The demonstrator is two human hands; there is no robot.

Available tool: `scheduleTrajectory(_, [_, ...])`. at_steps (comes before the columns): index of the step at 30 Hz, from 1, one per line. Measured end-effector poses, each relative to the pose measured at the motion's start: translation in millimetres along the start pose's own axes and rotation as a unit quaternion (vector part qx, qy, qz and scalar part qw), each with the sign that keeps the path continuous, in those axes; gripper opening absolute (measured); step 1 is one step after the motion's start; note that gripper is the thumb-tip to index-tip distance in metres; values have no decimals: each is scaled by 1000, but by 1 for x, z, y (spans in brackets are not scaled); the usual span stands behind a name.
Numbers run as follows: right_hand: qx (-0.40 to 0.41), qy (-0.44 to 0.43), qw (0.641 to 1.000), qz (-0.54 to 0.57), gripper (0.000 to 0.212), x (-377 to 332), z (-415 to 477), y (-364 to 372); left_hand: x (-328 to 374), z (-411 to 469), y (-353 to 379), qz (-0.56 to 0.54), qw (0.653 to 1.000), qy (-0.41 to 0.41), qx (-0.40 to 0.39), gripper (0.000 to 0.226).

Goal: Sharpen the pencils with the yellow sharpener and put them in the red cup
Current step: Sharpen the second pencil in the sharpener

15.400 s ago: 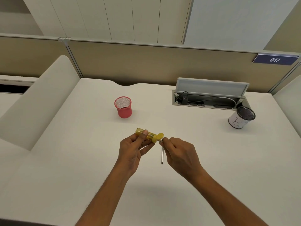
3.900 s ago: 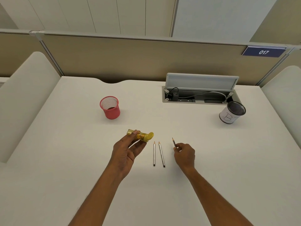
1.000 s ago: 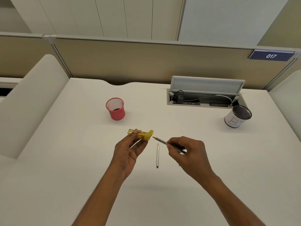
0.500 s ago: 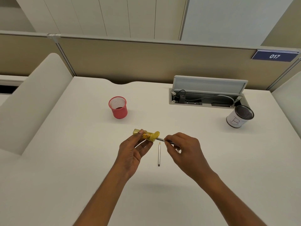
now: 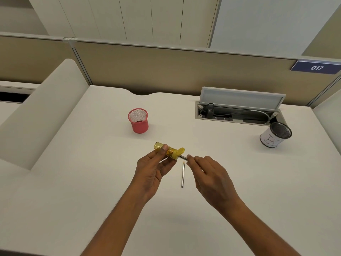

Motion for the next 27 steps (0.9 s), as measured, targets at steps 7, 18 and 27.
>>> scheduleTrajectory(7, [-45,445,755,480,19,38,-2,24,4,-2,-3,33,999,17,-12,23])
scheduleTrajectory(18, [-19,83,988,129,20,10,14,0,5,-7,-4,-28,999,8,17,19])
scheduleTrajectory(27, [-66,460,762,451,24,34,4,27,10,-8,-4,11,1000,17,2,29])
Point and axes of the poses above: each hand's wrist, its own z-axis towards the middle knuckle, its own y-axis out of the palm, x = y × z, the point moved 8 cm from there along z, towards the middle knuckle, and after that the axes turned 6 degrees about z, right-handed, at the moved point
